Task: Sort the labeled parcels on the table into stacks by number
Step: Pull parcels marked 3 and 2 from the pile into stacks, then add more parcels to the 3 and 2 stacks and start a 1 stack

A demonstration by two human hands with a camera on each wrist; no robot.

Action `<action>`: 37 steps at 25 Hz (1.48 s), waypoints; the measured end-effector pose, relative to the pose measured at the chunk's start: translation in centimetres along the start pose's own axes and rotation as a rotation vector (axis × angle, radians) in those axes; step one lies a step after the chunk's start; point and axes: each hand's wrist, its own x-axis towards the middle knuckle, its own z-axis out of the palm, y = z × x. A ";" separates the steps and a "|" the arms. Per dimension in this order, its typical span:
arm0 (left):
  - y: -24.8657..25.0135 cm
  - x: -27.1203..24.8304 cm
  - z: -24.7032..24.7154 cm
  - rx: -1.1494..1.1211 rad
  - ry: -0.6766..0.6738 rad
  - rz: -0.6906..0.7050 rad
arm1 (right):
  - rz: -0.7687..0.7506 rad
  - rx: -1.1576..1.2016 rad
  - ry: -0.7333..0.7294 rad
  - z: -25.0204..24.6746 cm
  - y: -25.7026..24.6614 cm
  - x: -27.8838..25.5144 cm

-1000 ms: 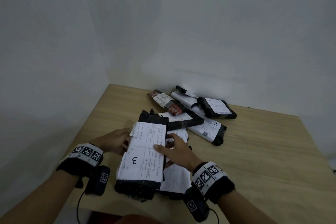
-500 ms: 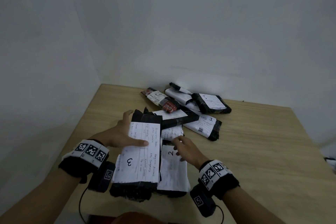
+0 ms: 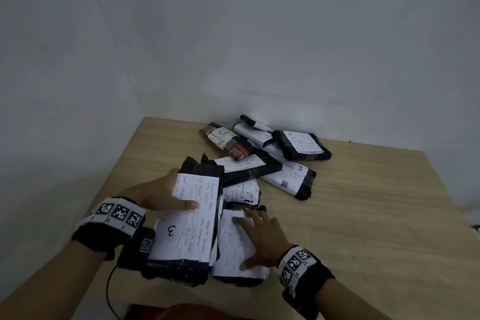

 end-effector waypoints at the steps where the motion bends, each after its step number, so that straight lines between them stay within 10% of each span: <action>1: -0.3 -0.3 -0.4 0.004 0.004 -0.015 | -0.010 -0.014 -0.002 0.0 -0.3 0.2; 6: -1.6 -2.4 -1.0 0.097 0.161 -0.090 | -0.030 0.109 0.009 -0.6 -2.5 1.7; 10: -0.8 -4.4 2.5 0.168 0.394 -0.032 | 0.177 0.513 0.317 -2.0 -0.1 3.5; 14: -0.1 -3.9 7.4 0.233 0.329 -0.015 | 0.479 1.161 0.454 -4.4 2.7 4.4; 20: -1.0 -0.5 9.8 0.364 0.472 0.150 | 0.416 1.405 0.434 -7.8 6.4 6.6; 29: -1.3 -0.1 9.9 0.399 0.486 0.152 | 0.531 1.244 1.223 -8.5 9.0 2.2; 33: -0.8 0.0 9.5 0.283 0.515 0.033 | 0.472 1.163 1.188 -8.2 11.7 -1.1; 37: 0.2 0.0 10.0 0.179 0.637 -0.082 | 0.450 0.834 0.726 -5.0 14.4 -3.6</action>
